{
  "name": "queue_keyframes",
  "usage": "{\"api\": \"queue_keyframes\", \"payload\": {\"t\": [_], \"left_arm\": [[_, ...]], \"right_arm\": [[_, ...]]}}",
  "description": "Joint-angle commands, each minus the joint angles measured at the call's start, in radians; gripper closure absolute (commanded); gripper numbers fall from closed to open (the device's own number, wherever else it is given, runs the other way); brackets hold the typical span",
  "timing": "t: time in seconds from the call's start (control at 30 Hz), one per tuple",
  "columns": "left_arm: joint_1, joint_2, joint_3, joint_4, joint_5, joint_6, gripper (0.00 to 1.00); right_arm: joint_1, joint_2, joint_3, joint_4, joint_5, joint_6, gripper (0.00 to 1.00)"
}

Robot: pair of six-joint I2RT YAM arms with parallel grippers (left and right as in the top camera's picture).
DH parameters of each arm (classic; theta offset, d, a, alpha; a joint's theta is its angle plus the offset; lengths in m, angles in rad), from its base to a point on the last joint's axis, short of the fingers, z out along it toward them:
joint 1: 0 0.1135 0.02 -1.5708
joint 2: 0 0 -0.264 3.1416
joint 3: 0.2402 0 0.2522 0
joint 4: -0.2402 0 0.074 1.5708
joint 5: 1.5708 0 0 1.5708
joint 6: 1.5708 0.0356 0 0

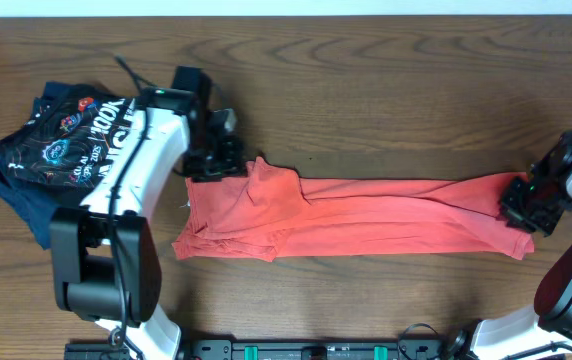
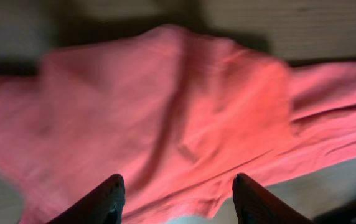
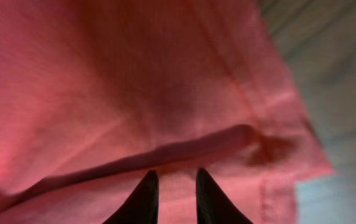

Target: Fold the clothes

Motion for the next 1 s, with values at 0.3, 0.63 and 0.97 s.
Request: {"api": "queue_keyframes", "payload": {"t": [0.3,0.63,0.97], "left_arm": [[-0.225,0.045,0.012,0.154,-0.052,-0.144,0.42],[-0.295,0.195,0.012,0.252,-0.069,-0.173,0.43],[-0.297,0.233,0.013,0.25,-0.108,-0.194,0.86]], "right_arm": [[0.018,-0.01,-0.098,0.085,-0.043,0.002,0.76],[0.019,-0.01,-0.098,0.085,-0.046,0.002,0.76],[0.019,-0.01,-0.098,0.085,-0.046,0.002,0.76]]}}
